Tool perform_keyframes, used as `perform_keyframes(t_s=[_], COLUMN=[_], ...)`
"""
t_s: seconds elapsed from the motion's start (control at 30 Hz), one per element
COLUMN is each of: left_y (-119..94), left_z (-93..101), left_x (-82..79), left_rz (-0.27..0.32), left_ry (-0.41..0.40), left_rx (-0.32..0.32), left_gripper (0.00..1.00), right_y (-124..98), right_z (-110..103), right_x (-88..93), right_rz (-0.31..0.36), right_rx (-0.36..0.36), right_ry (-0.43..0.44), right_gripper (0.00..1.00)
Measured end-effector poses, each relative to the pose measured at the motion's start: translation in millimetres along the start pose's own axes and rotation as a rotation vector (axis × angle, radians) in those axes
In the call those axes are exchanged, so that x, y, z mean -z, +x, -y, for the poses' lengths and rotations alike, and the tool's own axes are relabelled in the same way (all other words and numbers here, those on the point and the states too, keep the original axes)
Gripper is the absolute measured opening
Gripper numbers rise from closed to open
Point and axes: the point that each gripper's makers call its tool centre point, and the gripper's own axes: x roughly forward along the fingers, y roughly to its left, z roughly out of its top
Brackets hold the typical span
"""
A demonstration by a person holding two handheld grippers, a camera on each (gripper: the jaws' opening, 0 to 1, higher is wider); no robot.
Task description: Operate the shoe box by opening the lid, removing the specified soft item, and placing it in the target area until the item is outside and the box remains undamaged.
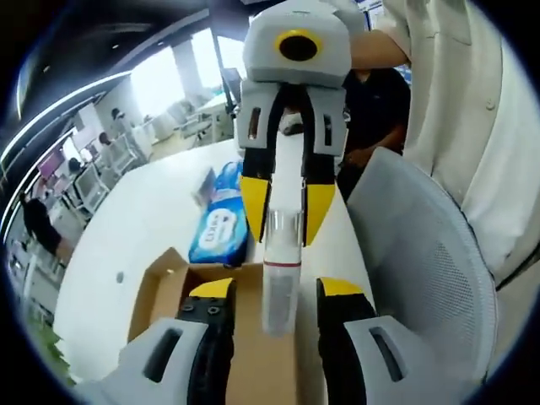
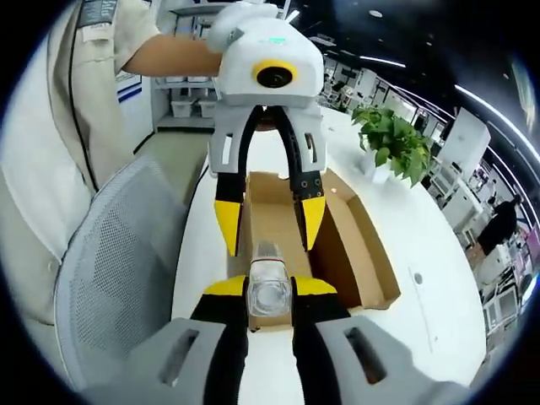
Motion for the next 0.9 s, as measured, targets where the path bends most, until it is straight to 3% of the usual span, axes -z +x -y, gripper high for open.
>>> perform_keyframes(t_s=[0.4, 0.9], left_y=[-13.7, -32.0], left_z=[-13.7, -17.1], left_x=[-0.4, 10.9], left_rz=[0.116, 0.177], left_ry=[-0.167, -0.296], left_rx=[-0.123, -0.24], left_gripper=[0.62, 0.86], right_y=[-20.6, -49.1], right_z=[21.7, 63.7], right_x=[10.4, 25.5], right_rz=[-0.046, -0.123], right_rx=[-0.012, 0.002], right_ry=[-0.013, -0.058], right_gripper=[0.16, 0.16])
